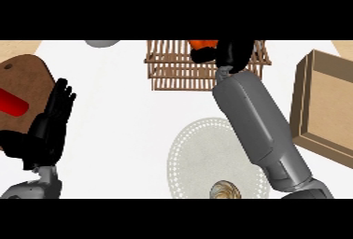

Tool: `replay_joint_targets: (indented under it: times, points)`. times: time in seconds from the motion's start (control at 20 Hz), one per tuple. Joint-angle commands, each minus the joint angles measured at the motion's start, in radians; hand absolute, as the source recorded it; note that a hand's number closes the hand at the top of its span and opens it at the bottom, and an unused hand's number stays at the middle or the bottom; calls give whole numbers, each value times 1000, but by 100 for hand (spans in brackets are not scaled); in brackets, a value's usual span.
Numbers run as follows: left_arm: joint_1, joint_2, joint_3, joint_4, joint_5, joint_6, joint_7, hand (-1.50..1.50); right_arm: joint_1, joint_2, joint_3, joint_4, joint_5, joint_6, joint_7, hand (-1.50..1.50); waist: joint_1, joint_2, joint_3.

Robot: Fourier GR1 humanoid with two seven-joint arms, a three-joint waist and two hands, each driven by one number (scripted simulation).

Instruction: Pick the squash from the placemat and place it in the tiered shelf

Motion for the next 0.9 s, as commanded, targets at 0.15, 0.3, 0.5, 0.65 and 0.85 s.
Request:
replay_joint_targets:
  times: [0.15, 0.3, 0.5, 0.65, 0.85]
  points:
    - [-40, 0, 27, 38, 7, -6, -8, 0, -116, 4, -122, 222, -155, -42, -168, -150, 2, 3, 0]
    - [-8, -1, 13, 5, 9, -22, 15, 0, -120, -3, -148, 264, -205, -41, -255, -150, 3, 1, 0]
    - [-43, -6, 15, -8, -6, 1, 62, 0, -104, -7, -158, 204, -253, -41, -348, -150, -7, -2, 0]
    - [-20, 4, 41, -5, 10, -15, 16, 0, -137, -4, -174, 163, -273, -81, -342, -150, -6, -2, 0]
    - [-28, 1, 33, -35, 7, -11, 67, 0, -136, -14, -186, 107, -280, -112, -307, -150, -13, -6, 0]
